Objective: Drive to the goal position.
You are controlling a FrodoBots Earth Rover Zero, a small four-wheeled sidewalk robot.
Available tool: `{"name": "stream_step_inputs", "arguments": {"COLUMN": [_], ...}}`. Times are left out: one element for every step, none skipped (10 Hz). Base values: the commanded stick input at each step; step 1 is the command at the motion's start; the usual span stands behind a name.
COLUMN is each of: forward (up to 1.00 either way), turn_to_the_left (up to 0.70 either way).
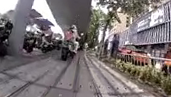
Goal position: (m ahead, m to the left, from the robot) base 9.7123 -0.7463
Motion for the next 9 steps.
{"name": "stream_step_inputs", "arguments": {"forward": [0.45,0.45,0.45,0.45,0.45,0.45,0.45,0.45,0.45], "turn_to_the_left": [0.0,0.0,0.0,0.0,0.0,0.0,0.0,0.0,0.0]}}
